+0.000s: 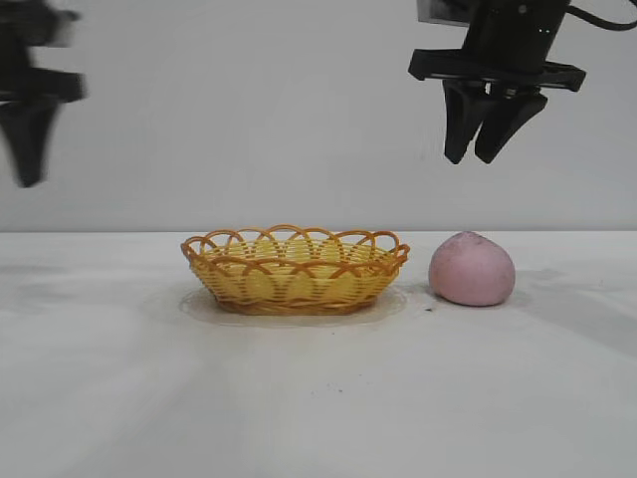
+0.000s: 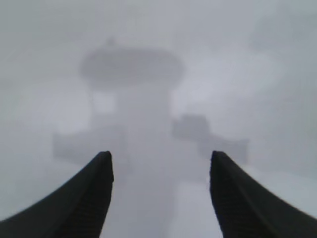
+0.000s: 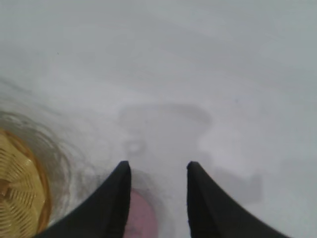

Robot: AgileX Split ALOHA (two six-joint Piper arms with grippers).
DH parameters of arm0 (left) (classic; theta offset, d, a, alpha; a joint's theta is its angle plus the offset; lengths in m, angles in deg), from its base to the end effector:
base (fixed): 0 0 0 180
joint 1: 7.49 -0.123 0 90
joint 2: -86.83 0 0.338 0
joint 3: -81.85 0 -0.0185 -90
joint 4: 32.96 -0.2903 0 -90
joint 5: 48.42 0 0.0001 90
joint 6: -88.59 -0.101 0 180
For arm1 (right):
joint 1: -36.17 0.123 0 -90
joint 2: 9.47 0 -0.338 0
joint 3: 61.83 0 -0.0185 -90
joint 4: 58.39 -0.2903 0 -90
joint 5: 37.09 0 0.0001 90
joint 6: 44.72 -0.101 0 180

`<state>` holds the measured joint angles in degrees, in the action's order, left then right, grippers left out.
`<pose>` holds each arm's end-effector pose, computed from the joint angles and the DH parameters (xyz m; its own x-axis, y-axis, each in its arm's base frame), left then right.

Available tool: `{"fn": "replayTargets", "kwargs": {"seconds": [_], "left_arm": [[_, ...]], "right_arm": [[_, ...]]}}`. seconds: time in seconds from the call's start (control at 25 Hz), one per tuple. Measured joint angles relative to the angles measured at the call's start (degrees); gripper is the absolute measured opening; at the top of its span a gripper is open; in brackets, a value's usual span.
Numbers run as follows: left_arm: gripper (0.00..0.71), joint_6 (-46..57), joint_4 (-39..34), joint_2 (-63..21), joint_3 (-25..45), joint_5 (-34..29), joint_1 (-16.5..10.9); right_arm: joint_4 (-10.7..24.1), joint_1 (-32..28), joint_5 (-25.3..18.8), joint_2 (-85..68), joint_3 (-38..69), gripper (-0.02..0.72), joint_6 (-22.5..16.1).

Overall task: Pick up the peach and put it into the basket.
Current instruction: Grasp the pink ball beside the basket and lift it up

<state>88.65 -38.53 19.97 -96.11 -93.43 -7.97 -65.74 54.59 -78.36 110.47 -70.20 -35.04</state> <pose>0.4376 0.0106 0.2323 -0.9400 0.0597 -0.3360 0.0320 0.9957 0.0875 0.4638 0.1635 0.2370 -0.8148 -0.3472 -0.4643 -0.4116 0.9104 0.0415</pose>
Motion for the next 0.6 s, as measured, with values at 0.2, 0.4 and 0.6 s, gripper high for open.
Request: {"fn": "replayTargets", "kwargs": {"seconds": [0.2, 0.4, 0.6], "left_arm": [[0.378, -0.4, 1.5, -4.9, 0.0, -0.9, -2.7], [0.378, -0.6, 2.1, -15.1, 6.8, 1.7, -2.5], [0.378, -0.6, 3.9, -28.6, 23.1, 5.0, -2.5]], "right_arm": [[-0.4, 0.0, 0.0, 0.0, 0.0, 0.221, 0.0], [-0.5, 0.0, -0.1, 0.0, 0.0, 0.221, 0.0], [-1.0, 0.0, -0.1, 0.0, 0.0, 0.221, 0.0]]}}
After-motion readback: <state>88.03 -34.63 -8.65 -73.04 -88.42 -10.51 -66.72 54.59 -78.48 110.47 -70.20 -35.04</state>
